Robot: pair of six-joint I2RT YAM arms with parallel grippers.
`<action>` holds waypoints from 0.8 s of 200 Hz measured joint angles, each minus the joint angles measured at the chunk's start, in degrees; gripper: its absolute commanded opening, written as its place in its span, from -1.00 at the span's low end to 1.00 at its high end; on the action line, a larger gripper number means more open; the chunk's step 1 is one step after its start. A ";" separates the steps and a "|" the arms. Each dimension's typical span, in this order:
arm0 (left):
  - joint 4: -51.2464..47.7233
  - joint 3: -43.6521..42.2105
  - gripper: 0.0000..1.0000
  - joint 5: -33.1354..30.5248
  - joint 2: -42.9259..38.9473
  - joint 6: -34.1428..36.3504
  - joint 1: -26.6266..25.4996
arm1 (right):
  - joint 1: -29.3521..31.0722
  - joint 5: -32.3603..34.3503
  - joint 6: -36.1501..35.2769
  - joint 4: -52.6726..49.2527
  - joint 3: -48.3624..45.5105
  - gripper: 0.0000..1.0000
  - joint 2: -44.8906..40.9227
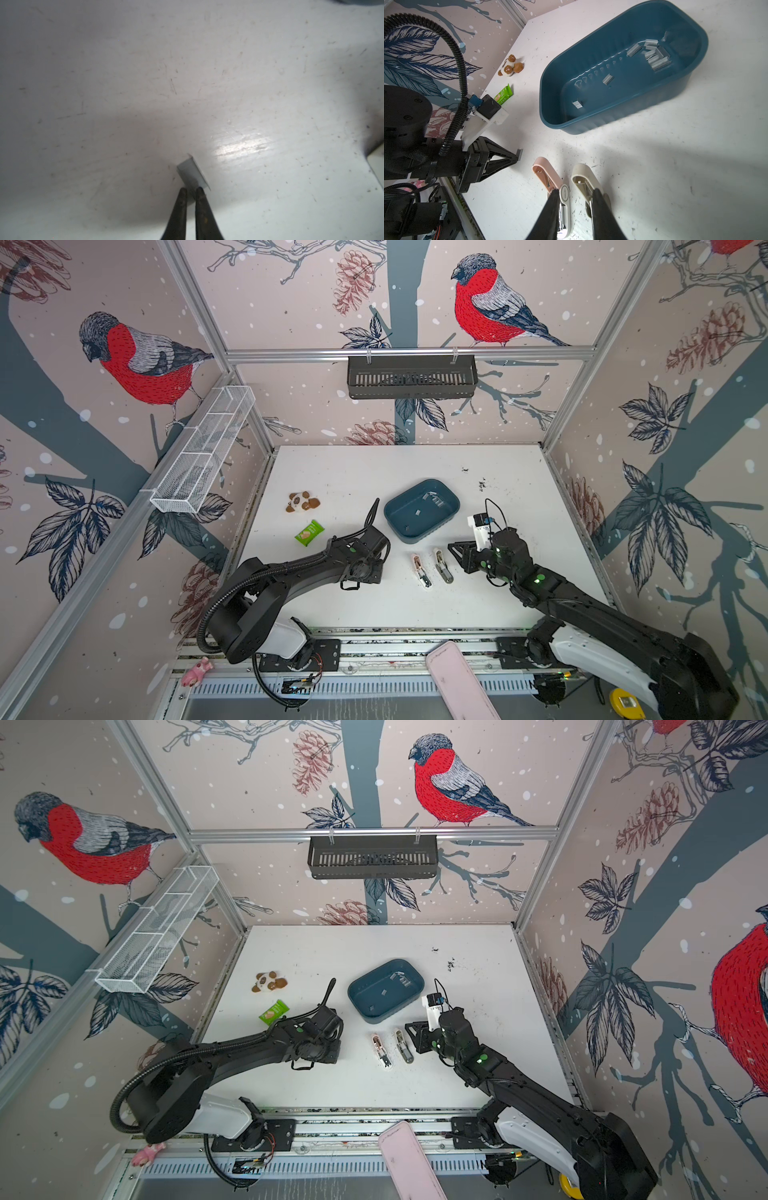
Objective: Load the staples into the stapler
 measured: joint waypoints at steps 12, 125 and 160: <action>0.02 0.00 -0.76 0.00 0.00 0.00 -0.02 | 0.00 0.00 0.00 0.02 0.00 -0.42 0.00; -0.07 0.70 -0.63 -1.57 0.37 -0.24 -0.02 | -0.09 0.00 0.20 0.04 -0.39 -0.42 -0.09; -0.44 1.16 -0.55 -1.75 0.72 -0.17 0.00 | -0.20 0.00 0.20 0.07 -0.59 -0.42 -0.07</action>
